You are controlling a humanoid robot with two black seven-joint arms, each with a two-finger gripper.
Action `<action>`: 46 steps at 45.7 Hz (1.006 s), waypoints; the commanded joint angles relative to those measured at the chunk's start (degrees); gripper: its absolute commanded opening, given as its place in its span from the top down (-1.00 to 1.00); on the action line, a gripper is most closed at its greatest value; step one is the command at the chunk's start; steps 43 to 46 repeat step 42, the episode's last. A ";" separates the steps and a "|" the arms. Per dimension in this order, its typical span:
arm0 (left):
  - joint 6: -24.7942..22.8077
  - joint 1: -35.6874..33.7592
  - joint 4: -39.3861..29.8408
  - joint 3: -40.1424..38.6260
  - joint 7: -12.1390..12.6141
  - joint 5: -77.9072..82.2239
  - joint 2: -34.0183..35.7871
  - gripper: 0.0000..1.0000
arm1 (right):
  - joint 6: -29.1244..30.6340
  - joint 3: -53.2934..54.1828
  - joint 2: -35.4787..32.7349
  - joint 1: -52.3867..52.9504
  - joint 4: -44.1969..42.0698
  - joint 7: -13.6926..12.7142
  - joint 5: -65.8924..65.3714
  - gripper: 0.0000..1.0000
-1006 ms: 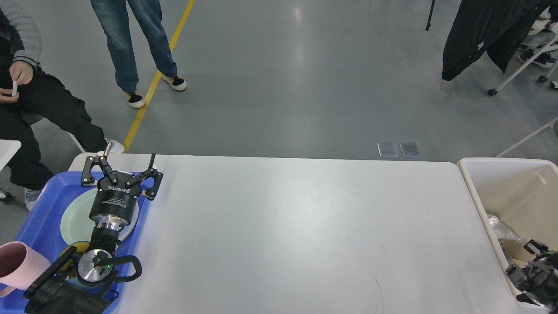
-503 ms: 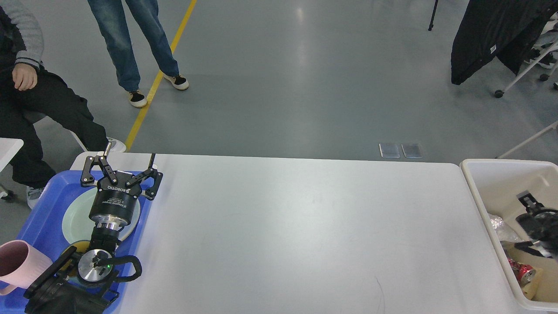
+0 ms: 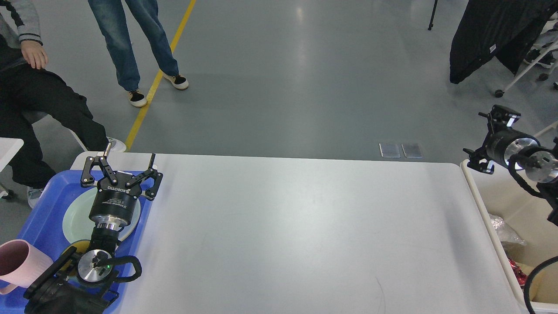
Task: Tidy desktop
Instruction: 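Release the can in the bin and raise the right gripper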
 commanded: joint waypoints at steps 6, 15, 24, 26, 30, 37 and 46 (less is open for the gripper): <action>0.00 0.00 0.00 0.07 0.00 0.01 0.00 -0.93 | 1.57 23.58 1.86 -11.66 13.93 7.43 -1.62 -1.00; 0.00 0.00 0.00 -0.02 0.00 0.01 0.00 -0.93 | 1.84 27.01 8.63 -23.00 17.71 30.56 -6.70 -1.00; 0.00 0.00 0.00 0.07 0.00 0.01 0.00 -0.93 | 1.13 32.98 16.45 -30.65 20.18 37.51 -19.27 -1.00; 0.00 0.00 0.00 -0.02 0.00 0.01 0.00 -0.93 | 0.96 35.00 18.21 -31.61 20.09 37.43 -21.82 -1.00; 0.00 0.00 0.00 0.07 0.00 0.01 0.00 -0.93 | 0.96 35.98 19.27 -32.41 19.65 37.43 -22.98 -1.00; 0.00 -0.08 0.00 0.07 0.09 0.01 0.00 -0.93 | 0.96 35.98 19.45 -32.06 16.58 37.51 -22.89 -1.00; 0.00 0.00 0.00 0.07 0.00 0.01 0.00 -0.93 | 0.96 35.98 19.19 -31.71 16.22 37.43 -22.54 -1.00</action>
